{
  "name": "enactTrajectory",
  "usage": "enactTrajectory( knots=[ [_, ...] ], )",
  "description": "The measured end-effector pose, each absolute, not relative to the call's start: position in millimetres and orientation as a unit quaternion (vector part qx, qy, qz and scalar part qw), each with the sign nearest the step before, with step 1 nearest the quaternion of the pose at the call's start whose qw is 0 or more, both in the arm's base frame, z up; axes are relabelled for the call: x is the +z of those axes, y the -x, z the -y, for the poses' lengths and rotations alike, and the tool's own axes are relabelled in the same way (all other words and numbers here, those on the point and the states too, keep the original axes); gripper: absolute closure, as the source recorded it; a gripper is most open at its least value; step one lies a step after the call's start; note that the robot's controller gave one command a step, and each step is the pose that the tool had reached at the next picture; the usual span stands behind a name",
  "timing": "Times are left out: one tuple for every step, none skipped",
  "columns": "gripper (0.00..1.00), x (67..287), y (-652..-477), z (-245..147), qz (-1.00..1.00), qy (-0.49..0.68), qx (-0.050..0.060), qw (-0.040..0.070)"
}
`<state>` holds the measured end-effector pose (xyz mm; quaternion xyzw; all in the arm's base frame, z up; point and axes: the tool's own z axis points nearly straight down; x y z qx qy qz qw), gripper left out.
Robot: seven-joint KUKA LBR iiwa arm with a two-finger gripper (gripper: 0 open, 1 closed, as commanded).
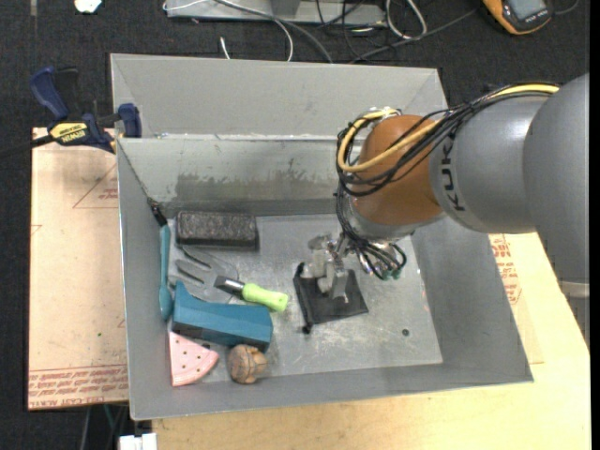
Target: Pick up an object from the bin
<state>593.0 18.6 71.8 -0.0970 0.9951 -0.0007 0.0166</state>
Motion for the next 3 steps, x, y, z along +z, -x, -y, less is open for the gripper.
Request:
enactTrajectory(
  knots=[
    [1.0, 72, -593.7, -27, -0.985, 0.174, -0.002, 0.017],
    [1.0, 72, -585.1, -31, -0.999, 0.04, 0.001, 0.02],
    [1.0, 93, -579.3, -53, -1.0, 0.002, 0.002, 0.02]
  ],
)
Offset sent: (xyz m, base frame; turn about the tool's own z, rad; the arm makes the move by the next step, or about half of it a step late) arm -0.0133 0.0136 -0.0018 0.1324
